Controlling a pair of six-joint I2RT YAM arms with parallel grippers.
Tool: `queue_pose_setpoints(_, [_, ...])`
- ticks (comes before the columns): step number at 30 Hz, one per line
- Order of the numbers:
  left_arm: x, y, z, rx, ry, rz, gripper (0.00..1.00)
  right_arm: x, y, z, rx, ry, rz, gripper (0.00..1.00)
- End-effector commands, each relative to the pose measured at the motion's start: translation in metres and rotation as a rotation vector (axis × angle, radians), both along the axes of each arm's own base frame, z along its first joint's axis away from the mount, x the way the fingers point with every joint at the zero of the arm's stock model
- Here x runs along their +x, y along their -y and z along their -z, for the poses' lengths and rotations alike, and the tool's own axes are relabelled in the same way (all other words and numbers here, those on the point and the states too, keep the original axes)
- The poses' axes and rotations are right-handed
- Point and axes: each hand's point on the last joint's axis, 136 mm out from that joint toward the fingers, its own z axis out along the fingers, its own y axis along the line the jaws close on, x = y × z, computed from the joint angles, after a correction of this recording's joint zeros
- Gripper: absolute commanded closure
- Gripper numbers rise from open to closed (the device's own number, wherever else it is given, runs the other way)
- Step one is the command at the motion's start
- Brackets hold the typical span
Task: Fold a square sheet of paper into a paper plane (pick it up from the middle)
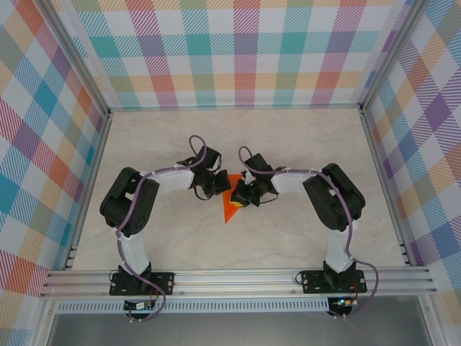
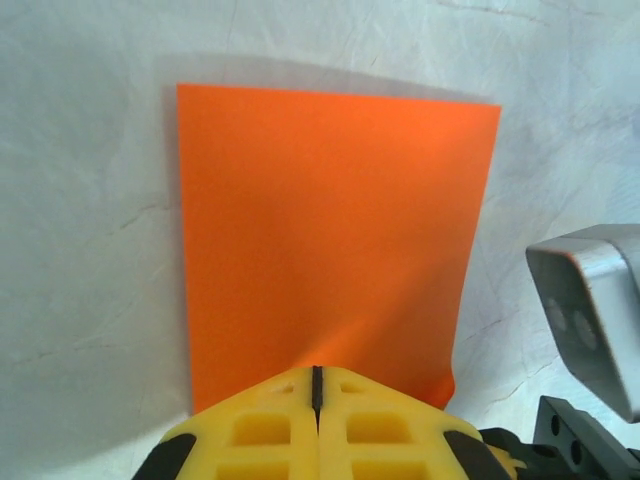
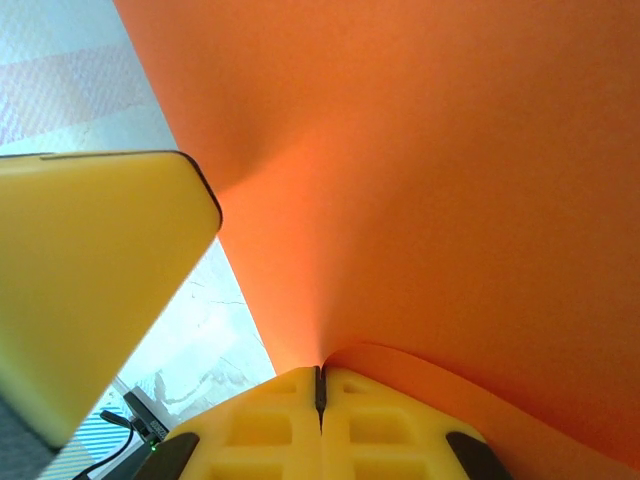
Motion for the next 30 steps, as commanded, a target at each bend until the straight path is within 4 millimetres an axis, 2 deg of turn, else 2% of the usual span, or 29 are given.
queue_pose_setpoints(1, [0.003,-0.004,-0.001,0.015,0.002,-0.001,0.99,0.003,-0.007,-0.002,0.013,0.029,-0.024,1.00])
queue_pose_setpoints(9, [-0.007,-0.009,0.021,0.048,-0.054,-0.002,1.00,0.004,-0.009,-0.002,0.023,0.034,-0.031,1.00])
queue_pose_setpoints(30, [-0.010,-0.009,0.022,0.045,-0.065,0.004,1.00,0.004,-0.010,0.006,0.008,0.015,-0.031,1.00])
